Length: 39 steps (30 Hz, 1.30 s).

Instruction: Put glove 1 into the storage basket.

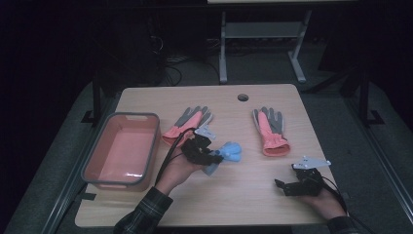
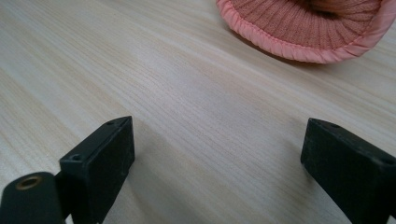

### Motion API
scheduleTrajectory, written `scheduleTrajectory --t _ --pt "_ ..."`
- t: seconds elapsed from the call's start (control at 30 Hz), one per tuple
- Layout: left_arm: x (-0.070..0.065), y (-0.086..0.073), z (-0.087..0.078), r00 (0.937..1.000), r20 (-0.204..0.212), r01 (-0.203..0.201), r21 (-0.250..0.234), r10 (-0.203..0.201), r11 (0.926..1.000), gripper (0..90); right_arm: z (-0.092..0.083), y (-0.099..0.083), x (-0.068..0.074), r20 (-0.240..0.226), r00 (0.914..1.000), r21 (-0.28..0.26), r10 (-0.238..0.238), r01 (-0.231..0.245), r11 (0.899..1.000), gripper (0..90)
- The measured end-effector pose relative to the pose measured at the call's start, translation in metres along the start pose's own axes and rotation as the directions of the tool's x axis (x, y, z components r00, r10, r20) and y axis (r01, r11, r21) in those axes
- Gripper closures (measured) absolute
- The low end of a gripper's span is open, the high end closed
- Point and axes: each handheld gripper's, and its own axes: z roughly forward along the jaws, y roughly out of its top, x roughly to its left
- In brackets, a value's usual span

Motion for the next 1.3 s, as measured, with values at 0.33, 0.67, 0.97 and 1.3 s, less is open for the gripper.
scheduleTrajectory --t 0.33,0.67,0.97,1.3 --pt "0.015 -0.004 -0.039 0.9983 -0.047 0.032 -0.041 -0.034 0.9986 75.1 0.0 0.0 0.0 0.0 1.0 0.0 0.001 -0.001 1.0 9.6" --pt "0.029 -0.015 -0.075 0.9925 -0.106 0.054 -0.06 -0.06 0.9967 75.0 0.0 0.0 0.0 0.0 1.0 0.0 0.001 -0.001 1.0 9.6" --pt "0.043 -0.03 -0.101 0.9795 -0.171 0.094 -0.078 -0.106 0.9925 75.0 0.0 0.0 0.0 0.0 1.0 0.0 0.001 -0.001 1.0 9.6" --pt "0.057 -0.053 -0.132 0.9566 -0.238 0.145 -0.112 -0.168 0.9832 75.0 0.0 0.0 0.0 0.0 1.0 -0.001 0.003 -0.003 1.0 9.6"
